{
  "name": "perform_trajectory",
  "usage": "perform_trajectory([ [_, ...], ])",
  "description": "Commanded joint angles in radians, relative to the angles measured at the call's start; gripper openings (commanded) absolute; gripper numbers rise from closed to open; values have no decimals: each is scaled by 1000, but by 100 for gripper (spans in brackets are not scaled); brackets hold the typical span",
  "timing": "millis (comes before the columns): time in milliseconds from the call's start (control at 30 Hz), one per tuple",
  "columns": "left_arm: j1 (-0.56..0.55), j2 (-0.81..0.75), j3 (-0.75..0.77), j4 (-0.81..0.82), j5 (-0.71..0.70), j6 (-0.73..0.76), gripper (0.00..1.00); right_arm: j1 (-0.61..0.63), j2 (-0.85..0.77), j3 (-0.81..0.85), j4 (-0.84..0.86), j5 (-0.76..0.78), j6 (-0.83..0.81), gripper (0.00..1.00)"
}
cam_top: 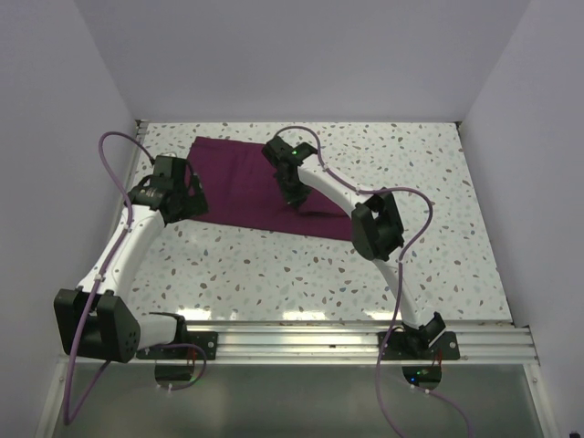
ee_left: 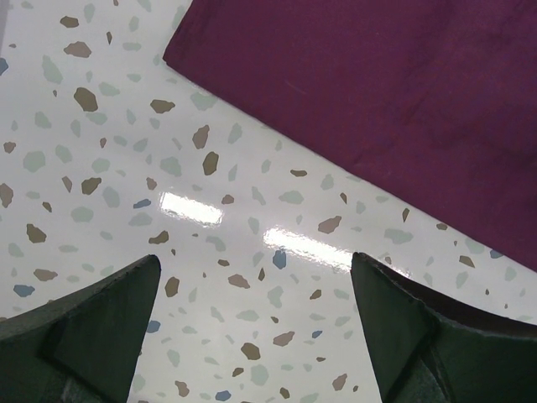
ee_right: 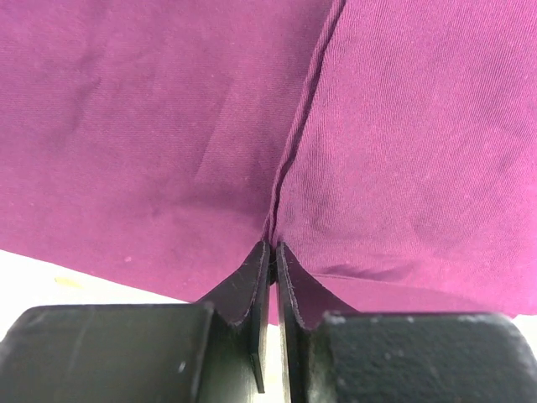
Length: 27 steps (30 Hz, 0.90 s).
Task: Open and lay out the surgical kit
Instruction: Open the surgical kit at the center of the board.
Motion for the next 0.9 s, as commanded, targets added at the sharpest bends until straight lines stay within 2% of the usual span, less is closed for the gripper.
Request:
perform_trajectory([
  [0, -2, 1, 15, 33, -3, 9, 100, 0, -47, 36, -32, 9, -21, 10],
  [100, -2, 1, 19, 32, -4, 11, 100, 0, -52, 27, -30, -6, -21, 22],
  [200, -2, 4, 22, 32, -3, 8, 100, -1, -55, 9, -18, -12, -21, 28],
  [300, -2, 8, 26, 29, 2, 5, 100, 0, -52, -8, -9, -12, -21, 29],
  [467, -2, 8, 32, 26, 2, 0, 100, -3, -37, -16, 8, -7, -23, 21],
  [567, -2, 8, 34, 21, 0, -1, 100, -5, -18, -5, 8, -10, -24, 10],
  [600, -2, 8, 34, 19, 0, -3, 100, -6, -9, -2, 2, -10, -24, 0],
  [800, -2, 5, 34, 6, -9, -6, 100, -15, -44, 1, -6, 32, -21, 0],
  [867, -2, 5, 34, 6, -7, -6, 100, -31, -69, 15, -14, 106, -12, 0],
])
